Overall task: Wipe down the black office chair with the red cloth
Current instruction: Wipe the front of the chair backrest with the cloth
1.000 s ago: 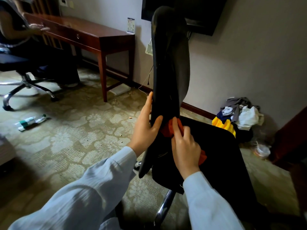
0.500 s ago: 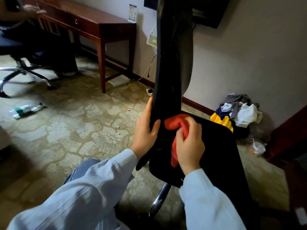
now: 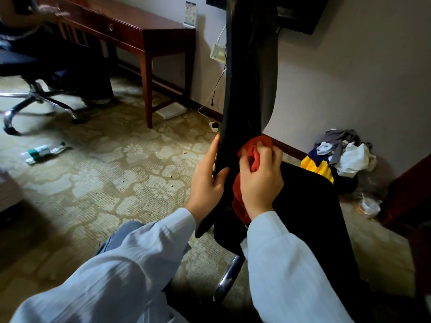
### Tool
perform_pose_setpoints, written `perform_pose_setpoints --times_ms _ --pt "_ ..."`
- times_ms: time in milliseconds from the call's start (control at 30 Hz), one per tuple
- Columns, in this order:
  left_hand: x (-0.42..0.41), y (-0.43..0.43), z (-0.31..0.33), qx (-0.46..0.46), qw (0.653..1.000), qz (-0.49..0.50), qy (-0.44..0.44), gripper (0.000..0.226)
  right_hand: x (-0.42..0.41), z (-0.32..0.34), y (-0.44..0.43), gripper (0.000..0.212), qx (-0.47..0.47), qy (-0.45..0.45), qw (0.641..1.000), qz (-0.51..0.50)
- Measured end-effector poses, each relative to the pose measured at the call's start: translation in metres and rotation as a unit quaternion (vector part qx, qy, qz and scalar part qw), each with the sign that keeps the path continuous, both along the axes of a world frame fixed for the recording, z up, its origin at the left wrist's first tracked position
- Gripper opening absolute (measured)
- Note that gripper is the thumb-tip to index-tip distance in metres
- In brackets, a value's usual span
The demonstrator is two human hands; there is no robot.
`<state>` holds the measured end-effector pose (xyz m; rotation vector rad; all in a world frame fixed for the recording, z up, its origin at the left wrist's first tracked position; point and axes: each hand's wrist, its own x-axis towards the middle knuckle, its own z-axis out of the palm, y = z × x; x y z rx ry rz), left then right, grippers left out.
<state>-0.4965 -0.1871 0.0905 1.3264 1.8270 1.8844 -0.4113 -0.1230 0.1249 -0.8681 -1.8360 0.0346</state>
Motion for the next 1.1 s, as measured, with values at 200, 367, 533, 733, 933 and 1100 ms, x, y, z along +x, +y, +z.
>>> perform_pose_setpoints --times_ms 200,367,533,733,933,1100 --pt "0.001 -0.004 0.004 0.001 1.0 0.0 0.008 0.078 0.024 -0.054 -0.002 0.029 -0.049 0.012 0.999 0.003" --pt "0.001 -0.003 0.003 0.002 1.0 -0.01 -0.001 0.074 0.043 -0.077 -0.01 0.026 -0.191 0.005 0.981 0.023" --pt "-0.012 -0.012 -0.005 -0.003 0.997 -0.07 -0.012 0.073 0.035 -0.042 -0.025 0.036 -0.132 0.097 0.976 0.141" --pt "-0.015 -0.013 -0.008 -0.002 0.997 -0.079 -0.017 0.075 0.0 -0.022 -0.035 0.029 -0.177 0.094 0.964 0.174" --pt "-0.012 -0.011 -0.011 -0.004 0.998 -0.06 -0.015 0.075 -0.009 -0.025 -0.044 0.029 -0.218 0.071 0.971 0.063" --pt "-0.011 -0.011 -0.011 0.0 0.999 -0.048 -0.009 0.079 -0.004 -0.03 -0.05 0.039 -0.272 -0.001 0.961 0.044"
